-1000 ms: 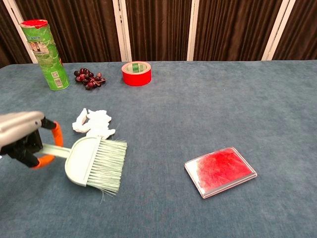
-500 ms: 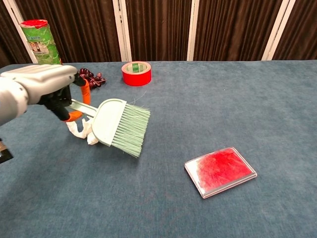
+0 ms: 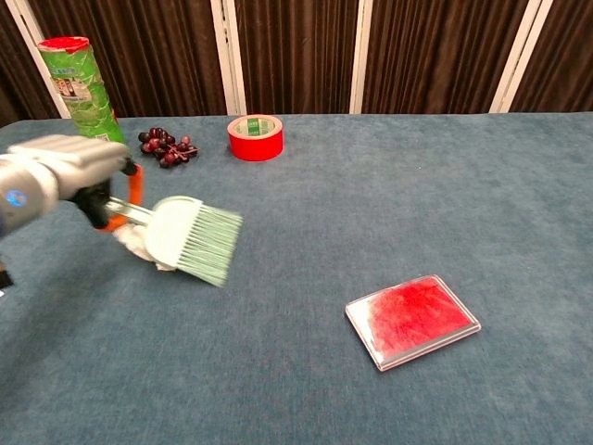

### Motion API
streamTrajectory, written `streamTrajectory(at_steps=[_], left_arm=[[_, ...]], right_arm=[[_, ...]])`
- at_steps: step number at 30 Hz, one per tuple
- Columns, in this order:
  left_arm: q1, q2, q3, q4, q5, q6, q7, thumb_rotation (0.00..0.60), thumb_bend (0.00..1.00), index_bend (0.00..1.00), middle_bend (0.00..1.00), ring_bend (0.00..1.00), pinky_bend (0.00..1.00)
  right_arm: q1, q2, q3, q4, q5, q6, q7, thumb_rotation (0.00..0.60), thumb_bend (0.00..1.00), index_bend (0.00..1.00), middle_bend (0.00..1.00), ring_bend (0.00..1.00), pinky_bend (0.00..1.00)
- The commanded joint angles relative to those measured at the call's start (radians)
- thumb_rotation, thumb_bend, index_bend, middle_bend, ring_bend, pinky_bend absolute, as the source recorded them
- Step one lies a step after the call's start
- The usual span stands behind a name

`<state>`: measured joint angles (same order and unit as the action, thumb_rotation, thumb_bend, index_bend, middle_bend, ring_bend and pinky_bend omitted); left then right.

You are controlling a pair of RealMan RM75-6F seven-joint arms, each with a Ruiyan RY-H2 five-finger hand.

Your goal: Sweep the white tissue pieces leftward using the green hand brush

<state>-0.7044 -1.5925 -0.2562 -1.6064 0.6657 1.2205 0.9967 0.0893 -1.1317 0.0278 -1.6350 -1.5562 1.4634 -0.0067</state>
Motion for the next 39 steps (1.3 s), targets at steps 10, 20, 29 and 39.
streamTrajectory(at_steps=[10, 20, 29, 39], left_arm=[[0.196, 0.384, 0.066, 0.035, 0.056, -0.013, -0.29, 0.6, 0.73, 0.75, 1.0, 1.0, 1.0], [0.145, 0.358, 0.007, -0.121, 0.118, -0.005, -0.364, 0.6, 0.73, 0.76, 1.0, 1.0, 1.0], [0.004, 0.128, -0.003, -0.096, 0.045, 0.025, -0.184, 0.6, 0.73, 0.76, 1.0, 1.0, 1.0], [-0.088, -0.064, 0.01, 0.086, -0.08, 0.038, -0.043, 0.6, 0.73, 0.76, 1.0, 1.0, 1.0]], right_arm=[[-0.005, -0.002, -0.004, -0.014, -0.013, 0.013, -0.034, 0.6, 0.32, 0.0, 0.0, 0.0, 0.0], [0.006, -0.01, -0.003, -0.017, -0.017, -0.002, -0.051, 0.6, 0.32, 0.0, 0.0, 0.0, 0.0], [0.007, -0.006, 0.0, -0.012, -0.009, -0.004, -0.026, 0.6, 0.32, 0.0, 0.0, 0.0, 0.0], [-0.002, 0.005, 0.001, -0.002, 0.005, 0.001, 0.003, 0.6, 0.32, 0.0, 0.0, 0.0, 0.0]])
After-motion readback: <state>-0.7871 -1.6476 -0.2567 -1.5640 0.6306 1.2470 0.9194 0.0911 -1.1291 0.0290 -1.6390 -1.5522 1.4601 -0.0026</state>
